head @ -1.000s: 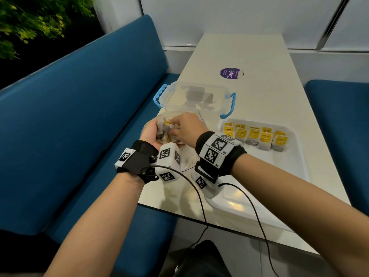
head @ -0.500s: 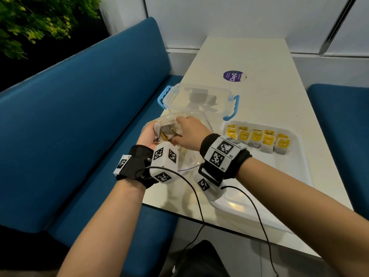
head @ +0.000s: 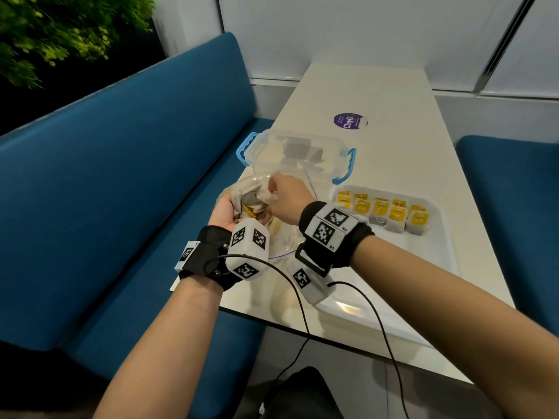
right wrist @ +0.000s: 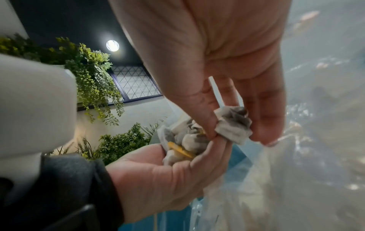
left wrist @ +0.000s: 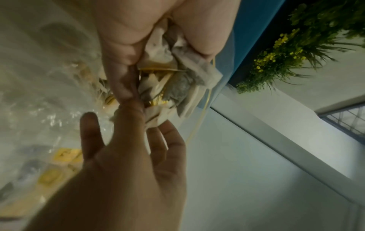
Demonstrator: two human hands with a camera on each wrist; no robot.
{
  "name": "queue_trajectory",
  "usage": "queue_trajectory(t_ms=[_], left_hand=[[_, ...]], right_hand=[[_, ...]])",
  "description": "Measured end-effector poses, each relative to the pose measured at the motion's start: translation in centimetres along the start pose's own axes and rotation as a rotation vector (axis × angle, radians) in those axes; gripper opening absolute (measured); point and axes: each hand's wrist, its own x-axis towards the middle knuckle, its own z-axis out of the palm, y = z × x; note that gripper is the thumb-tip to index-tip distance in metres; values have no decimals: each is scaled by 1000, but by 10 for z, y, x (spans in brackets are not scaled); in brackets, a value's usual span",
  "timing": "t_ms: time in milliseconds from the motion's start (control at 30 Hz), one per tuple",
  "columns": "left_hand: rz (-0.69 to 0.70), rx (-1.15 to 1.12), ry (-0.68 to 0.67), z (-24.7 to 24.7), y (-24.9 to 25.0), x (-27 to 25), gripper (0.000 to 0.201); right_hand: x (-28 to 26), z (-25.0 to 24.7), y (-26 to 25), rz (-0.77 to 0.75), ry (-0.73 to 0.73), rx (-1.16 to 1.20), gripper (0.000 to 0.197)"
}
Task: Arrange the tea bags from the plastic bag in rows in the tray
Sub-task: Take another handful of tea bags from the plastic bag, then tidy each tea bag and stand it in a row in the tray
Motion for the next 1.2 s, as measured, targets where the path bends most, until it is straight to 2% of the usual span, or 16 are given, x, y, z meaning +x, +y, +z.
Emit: queue_trajectory(t_ms=[100,233,300,367,467,633,733,833,1033,1133,1200], left_hand=[[31,-2,-12,1,-1,-4,35],[37,-75,22,-7,2,-1,21],[56,-107,61,-12,5,5,26],[75,-120,93,-17,6,9,40],[59,-102,68,-21,5,11,49],[-25,-208,14,-25,7,7,38],[-17,-210,-2,-22,6,0,34],[-6,-207,-28,-13,1,-15,27],[-19,-229,-161,15,-20,-50,28],[-66,-247,-203,28,-34,-59,32],[-109,-253,-204,35,-42,-61,28]], right_hand=[[-3,-2,0,27,35,-5,33],[-6,-2,-2,60,102,3,35],[-5,-1,-4,119,121,48,37],[-4,0,-6,158,117,101,39],[-1,2,-11,149,105,72,47],[3,2,-13,139,54,-16,46],[-7,-3,-13,75,-5,-43,39],[-26,-8,-11,-61,-27,-4,37],[-59,-26,0,-261,96,102,44],[-68,-39,11,-289,155,81,35],[-73,-47,19,-291,165,45,26]])
